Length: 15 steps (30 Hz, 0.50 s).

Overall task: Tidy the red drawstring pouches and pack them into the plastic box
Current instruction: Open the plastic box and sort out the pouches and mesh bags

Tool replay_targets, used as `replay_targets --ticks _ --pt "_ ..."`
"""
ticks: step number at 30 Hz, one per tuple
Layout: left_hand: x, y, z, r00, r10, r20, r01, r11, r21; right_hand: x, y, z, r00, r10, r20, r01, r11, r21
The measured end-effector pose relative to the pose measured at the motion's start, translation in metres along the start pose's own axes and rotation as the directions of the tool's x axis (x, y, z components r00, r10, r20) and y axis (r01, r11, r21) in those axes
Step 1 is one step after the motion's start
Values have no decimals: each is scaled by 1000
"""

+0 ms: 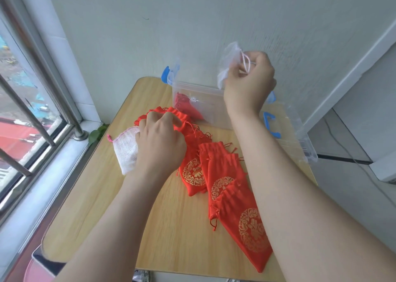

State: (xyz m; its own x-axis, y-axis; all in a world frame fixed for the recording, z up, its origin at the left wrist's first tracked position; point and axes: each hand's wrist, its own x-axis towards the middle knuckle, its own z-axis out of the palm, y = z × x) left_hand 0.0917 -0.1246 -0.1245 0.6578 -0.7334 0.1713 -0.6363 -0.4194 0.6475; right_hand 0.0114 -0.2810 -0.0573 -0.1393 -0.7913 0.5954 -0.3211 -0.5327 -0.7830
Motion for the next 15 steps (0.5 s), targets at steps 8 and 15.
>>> replay_targets --ticks 8,15 --pt "2 -4 1 998 -19 60 17 999 38 12 -1 17 943 55 329 151 807 -571" --pt "2 -7 -3 996 -85 37 82 994 77 13 -4 20 884 157 440 153 793 -590"
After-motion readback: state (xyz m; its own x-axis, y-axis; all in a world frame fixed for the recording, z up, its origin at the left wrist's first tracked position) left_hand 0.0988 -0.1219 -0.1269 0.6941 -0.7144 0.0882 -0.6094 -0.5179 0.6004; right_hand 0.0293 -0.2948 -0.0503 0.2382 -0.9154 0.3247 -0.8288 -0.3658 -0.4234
